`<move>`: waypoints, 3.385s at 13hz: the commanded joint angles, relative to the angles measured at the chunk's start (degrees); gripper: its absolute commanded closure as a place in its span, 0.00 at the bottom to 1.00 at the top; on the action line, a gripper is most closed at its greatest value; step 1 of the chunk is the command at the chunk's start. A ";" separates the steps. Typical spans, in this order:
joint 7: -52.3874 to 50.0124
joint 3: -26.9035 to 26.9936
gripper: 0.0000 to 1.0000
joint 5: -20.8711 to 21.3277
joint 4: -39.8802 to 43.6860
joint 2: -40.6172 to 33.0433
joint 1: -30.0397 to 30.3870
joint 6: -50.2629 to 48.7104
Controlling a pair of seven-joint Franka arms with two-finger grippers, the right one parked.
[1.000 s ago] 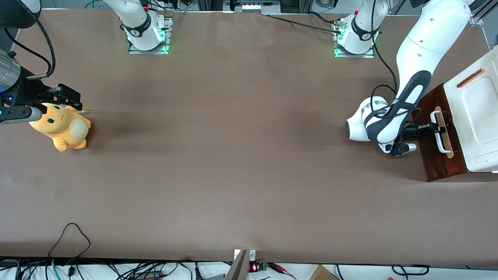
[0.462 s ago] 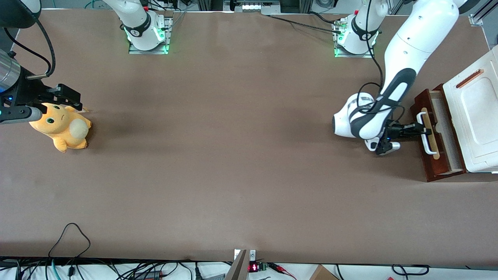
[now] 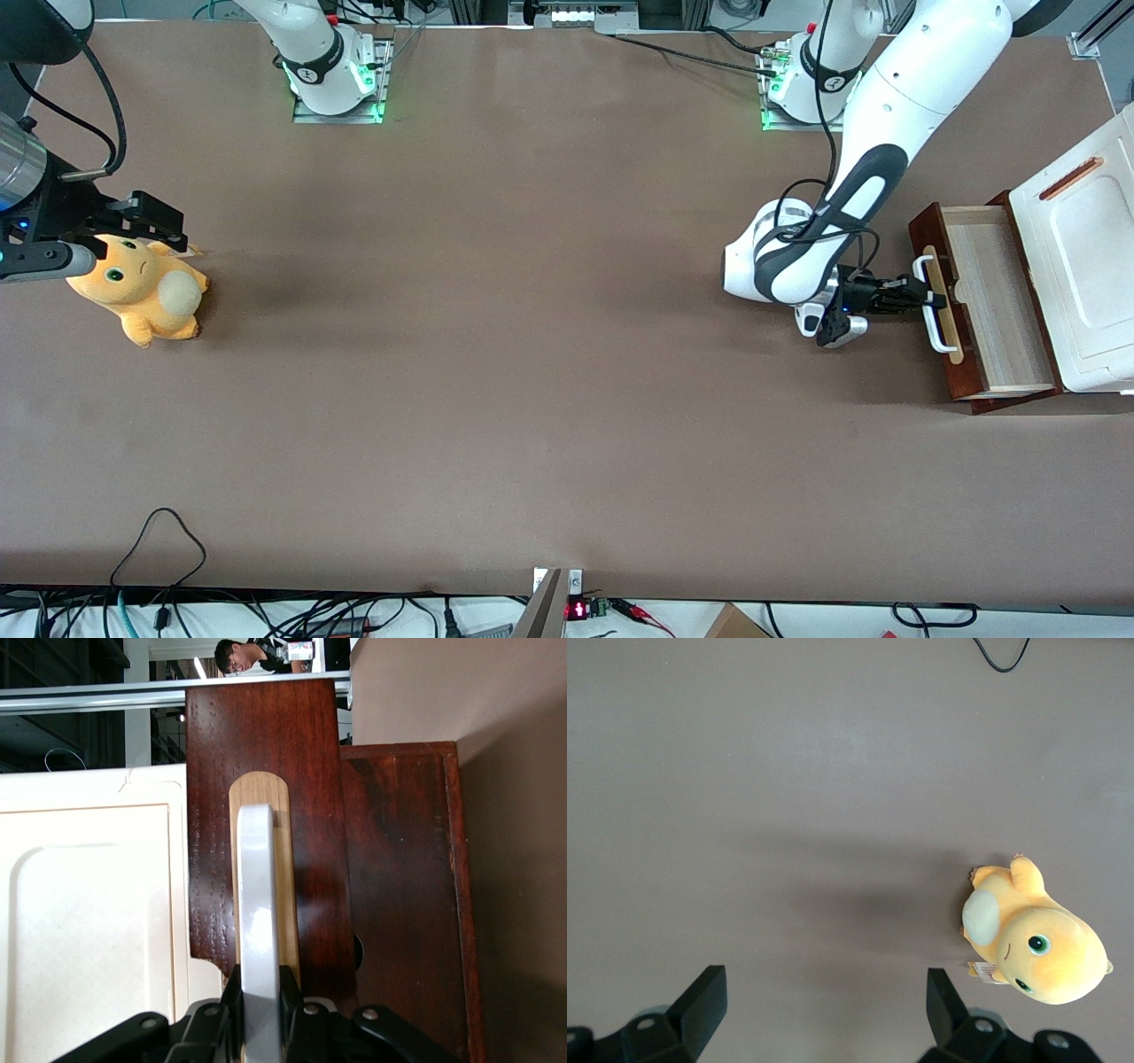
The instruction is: Open lower drawer with left arm only
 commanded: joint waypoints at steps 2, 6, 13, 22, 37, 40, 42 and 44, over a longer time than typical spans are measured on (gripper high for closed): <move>1.84 0.26 0.10 -0.34 0.97 -0.59 0.51 -0.01; 4.38 0.35 0.00 -0.69 3.76 -2.17 1.30 2.09; 21.87 2.63 0.00 -22.10 13.08 -13.24 1.82 14.14; 46.02 10.43 0.00 -68.93 26.98 -29.31 1.92 14.93; 62.40 22.14 0.00 -87.88 19.42 -42.34 -0.11 19.94; 62.40 22.14 0.00 -87.88 19.51 -42.34 -0.11 19.94; 62.23 22.14 0.00 -87.88 19.60 -42.34 -0.11 19.94; 62.23 22.23 0.00 -87.88 19.86 -42.34 -0.11 19.86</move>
